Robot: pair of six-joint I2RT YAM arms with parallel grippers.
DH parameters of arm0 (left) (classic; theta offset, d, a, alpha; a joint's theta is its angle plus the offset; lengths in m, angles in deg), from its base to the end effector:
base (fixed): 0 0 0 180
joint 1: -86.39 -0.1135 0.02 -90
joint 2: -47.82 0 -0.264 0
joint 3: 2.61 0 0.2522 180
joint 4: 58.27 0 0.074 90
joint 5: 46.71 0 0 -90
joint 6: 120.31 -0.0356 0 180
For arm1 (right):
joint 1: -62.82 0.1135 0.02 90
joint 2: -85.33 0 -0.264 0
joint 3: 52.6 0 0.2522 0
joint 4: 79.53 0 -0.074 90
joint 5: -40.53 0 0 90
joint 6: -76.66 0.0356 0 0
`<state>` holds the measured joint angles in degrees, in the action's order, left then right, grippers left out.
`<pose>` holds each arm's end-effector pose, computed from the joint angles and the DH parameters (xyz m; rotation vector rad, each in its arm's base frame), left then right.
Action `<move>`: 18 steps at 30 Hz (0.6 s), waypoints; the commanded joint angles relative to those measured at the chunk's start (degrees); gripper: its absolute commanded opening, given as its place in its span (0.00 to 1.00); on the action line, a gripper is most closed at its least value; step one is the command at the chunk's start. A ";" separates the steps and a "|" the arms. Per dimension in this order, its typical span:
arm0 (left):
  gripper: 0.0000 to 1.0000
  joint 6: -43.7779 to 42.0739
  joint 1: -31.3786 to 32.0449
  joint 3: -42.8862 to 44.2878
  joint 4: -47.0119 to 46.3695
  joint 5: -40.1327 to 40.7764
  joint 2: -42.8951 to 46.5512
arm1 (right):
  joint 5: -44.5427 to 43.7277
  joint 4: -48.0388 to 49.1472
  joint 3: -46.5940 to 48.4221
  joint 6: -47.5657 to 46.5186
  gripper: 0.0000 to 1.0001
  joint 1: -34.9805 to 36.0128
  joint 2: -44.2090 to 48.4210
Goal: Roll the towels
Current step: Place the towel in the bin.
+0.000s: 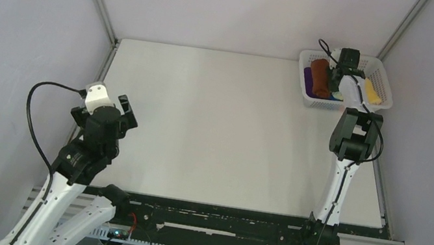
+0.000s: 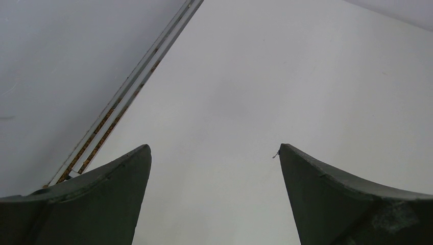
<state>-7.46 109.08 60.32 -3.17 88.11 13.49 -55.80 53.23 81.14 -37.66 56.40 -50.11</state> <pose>0.1132 -0.0201 0.3388 -0.4727 1.8415 0.2592 0.5283 -0.0634 0.2088 -0.3314 2.4310 -0.3743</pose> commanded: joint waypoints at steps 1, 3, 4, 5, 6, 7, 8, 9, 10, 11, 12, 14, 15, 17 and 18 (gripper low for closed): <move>1.00 -0.88 -0.29 -1.35 -1.80 0.09 0.93 | 3.31 -3.68 -2.17 1.34 0.34 0.49 1.71; 1.00 -0.86 -0.29 -1.40 -1.88 -0.02 1.02 | 2.61 -2.52 -3.34 1.89 0.45 0.44 2.97; 1.00 -0.88 -0.30 -1.38 -1.88 0.00 1.08 | 2.59 -2.02 -3.85 1.94 0.50 0.52 3.59; 1.00 -0.88 -0.30 -1.36 -1.88 0.08 1.18 | 2.16 -1.69 -4.10 2.05 0.52 0.55 4.15; 1.00 -0.81 -0.31 -1.42 -1.88 0.17 1.23 | 1.80 -1.42 -4.26 2.27 0.55 0.59 4.70; 1.00 -0.79 -0.33 -1.41 -1.88 0.21 1.20 | 1.69 -1.21 -4.31 2.42 0.58 0.60 5.20; 1.00 -0.79 -0.29 -1.37 -1.88 0.23 1.32 | 1.68 -1.12 -4.32 2.45 0.60 0.50 5.67; 1.00 -0.79 -0.29 -1.41 -1.87 0.12 1.48 | 1.73 -1.15 -4.40 2.48 0.61 0.56 6.18; 1.00 -0.77 -0.33 -1.44 -1.88 0.10 1.50 | 1.73 -1.19 -4.53 2.52 0.62 0.53 6.77; 1.00 -0.79 -0.29 -1.45 -1.86 0.17 1.68 | 1.60 -1.09 -4.89 2.52 0.63 0.50 7.41; 1.00 -0.71 -0.31 -1.45 -1.87 0.16 1.75 | 1.46 -1.03 -5.54 2.45 0.64 0.50 7.99; 1.00 -0.66 -0.24 -1.44 -1.88 0.05 2.07 | 1.25 -0.96 -6.51 2.28 0.66 0.47 9.22; 1.00 -0.70 -0.21 -1.53 -1.88 0.01 2.19 | 1.04 -1.04 -6.99 2.32 0.68 0.48 10.12; 1.00 -0.76 -0.22 -1.58 -1.96 -0.27 2.45 | 0.85 -1.07 -8.40 2.54 0.70 0.51 11.79; 1.00 -0.77 -0.25 -1.61 -1.97 -0.38 2.67 | 0.92 -0.92 -9.27 2.79 0.72 0.51 12.89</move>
<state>-7.46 109.08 59.77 -3.28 88.02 15.28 -56.08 53.80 74.09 -36.39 56.47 -44.01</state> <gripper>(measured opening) 0.998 0.691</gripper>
